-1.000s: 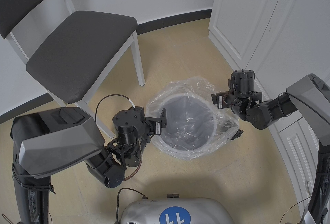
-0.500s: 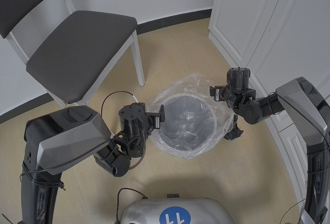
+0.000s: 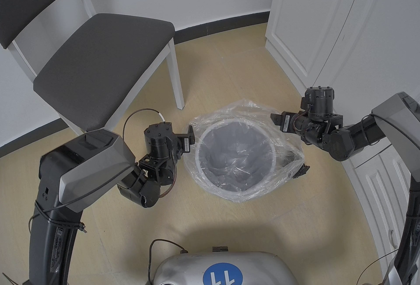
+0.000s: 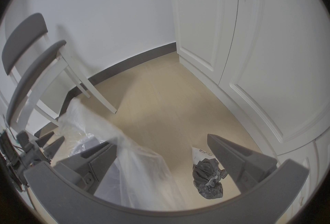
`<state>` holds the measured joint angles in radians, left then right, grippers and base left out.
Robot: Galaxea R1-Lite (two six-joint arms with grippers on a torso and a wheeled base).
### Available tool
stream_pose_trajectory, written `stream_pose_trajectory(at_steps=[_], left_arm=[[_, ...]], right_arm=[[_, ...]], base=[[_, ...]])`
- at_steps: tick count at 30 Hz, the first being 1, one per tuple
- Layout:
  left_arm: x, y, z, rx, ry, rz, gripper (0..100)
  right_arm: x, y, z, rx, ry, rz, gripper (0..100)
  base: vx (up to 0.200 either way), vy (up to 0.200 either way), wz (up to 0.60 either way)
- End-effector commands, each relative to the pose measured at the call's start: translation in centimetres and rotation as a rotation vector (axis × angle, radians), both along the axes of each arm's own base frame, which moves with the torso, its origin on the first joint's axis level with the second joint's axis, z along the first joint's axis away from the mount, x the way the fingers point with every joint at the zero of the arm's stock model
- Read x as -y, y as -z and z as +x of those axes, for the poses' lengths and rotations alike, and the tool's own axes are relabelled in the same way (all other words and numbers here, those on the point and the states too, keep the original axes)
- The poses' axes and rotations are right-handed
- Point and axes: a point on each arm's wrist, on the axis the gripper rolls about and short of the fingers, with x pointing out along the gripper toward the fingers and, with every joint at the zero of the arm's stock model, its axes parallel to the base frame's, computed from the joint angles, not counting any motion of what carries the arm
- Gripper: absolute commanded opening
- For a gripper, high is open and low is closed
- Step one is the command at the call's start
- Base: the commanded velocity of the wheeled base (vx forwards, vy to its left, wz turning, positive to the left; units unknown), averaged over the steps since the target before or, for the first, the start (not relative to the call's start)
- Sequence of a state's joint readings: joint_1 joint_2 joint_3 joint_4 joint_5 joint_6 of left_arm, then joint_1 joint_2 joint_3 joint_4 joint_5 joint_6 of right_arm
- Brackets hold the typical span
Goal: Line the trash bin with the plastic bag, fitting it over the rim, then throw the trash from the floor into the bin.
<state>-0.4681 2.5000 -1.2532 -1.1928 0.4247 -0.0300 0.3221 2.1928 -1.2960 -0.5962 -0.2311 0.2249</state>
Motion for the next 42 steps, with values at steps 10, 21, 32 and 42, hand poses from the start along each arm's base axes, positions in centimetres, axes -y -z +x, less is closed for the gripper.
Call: stream_pose_trajectory(at_steps=[10,21,32,42], left_arm=[[0.3,-0.7,1.6,0.036,-0.01,-0.019,100],[1.4,-0.1,3.1,0.04,-0.004,-0.022,100],[1.9,1.1,5.1,0.028,-0.011,-0.019,100],[1.6,1.1,5.6,-0.022,-0.021,0.004,100]], right_arm=[[2.7,1.3,0.6,-0.062,0.003,0.118,100],[2.4,3.5,3.8,-0.06,-0.009,0.17,100],[3.2,6.8,6.2,-0.085,0.005,0.207,100],[3.8,8.3,6.6,-0.121,-0.012,0.218,100]], base=[[0.0,0.0,0.0],[0.0,0.0,0.0],[0.0,0.0,0.0],[0.0,0.0,0.0]])
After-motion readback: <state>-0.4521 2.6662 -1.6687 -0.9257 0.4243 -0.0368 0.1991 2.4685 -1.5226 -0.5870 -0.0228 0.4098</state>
